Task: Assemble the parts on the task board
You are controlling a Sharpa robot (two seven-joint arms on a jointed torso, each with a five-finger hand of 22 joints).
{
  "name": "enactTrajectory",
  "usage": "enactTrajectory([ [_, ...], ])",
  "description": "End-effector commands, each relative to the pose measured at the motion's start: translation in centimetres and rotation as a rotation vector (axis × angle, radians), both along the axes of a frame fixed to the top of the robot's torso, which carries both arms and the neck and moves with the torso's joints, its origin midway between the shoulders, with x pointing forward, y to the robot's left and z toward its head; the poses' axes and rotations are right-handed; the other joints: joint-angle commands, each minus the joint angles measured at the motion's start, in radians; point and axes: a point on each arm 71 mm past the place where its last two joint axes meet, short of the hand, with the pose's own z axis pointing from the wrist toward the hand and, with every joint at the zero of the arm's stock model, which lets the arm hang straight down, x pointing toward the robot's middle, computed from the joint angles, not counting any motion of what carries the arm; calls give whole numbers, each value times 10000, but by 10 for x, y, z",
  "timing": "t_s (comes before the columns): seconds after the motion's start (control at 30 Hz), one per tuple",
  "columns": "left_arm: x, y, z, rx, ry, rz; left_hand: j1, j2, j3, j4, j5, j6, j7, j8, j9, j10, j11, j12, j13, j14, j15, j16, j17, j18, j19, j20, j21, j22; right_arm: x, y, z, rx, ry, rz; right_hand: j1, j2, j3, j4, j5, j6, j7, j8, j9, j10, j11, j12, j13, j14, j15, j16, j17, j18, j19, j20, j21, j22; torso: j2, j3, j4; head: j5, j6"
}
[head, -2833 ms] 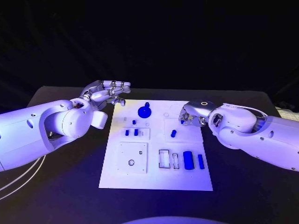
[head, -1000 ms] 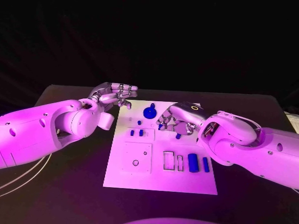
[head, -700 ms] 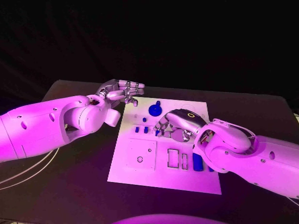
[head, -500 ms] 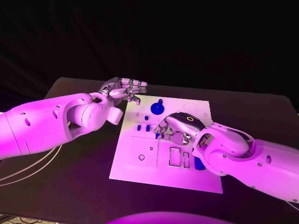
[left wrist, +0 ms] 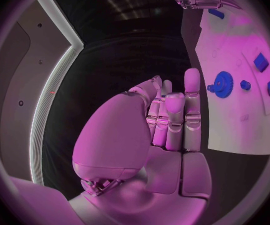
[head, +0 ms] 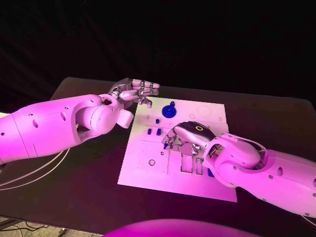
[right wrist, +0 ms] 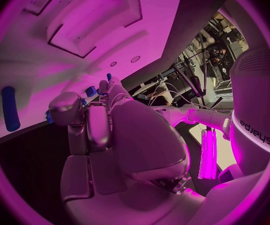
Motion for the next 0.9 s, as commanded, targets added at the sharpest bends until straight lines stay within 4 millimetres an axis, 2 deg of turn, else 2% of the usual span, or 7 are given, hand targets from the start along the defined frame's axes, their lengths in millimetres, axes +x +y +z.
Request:
enactTrajectory([
  [0.03,0,-3,1,-130,-74,-210,-32,10,-33,2,15,-70,22,37,-16,-63,-17,35,12,-5,-32,-3,-12,186,20,0,-62,-3,-3,3,-2,-230,-16,383,11,-74,65,11,30,-12,41,36,5,31,70,-54,-12,374,18,49,11,69,57,40,48,-2,3,2,17,55,-50],
  [0.1,0,-3,0,-150,-76,-178,-49,21,-38,11,16,-75,23,40,-18,-75,-15,48,15,-2,-29,3,-5,186,20,3,-65,-3,-3,4,-4,-276,57,437,8,-75,71,12,29,-11,40,37,5,34,70,-53,-12,374,18,51,12,69,56,40,46,-5,1,-1,7,127,-34],
  [0.17,0,-3,0,-165,-80,-142,-56,27,-40,16,17,-74,23,43,-18,-79,-15,54,17,-1,-28,5,-4,185,20,4,-67,-4,-3,5,-5,-311,108,458,8,-78,74,10,29,-10,40,37,6,35,69,-52,-11,375,18,58,21,69,57,40,48,-2,0,-3,-1,138,-39],
  [0.9,0,-4,-1,-188,-3,-214,-107,36,-63,39,19,-84,23,57,-23,-108,-14,93,28,-6,-23,1,-23,185,20,10,-78,-6,-6,8,-12,-653,238,578,3,-90,102,3,30,-5,38,40,6,41,66,-49,-9,375,16,64,27,67,61,41,58,14,1,2,-5,147,-99],
])
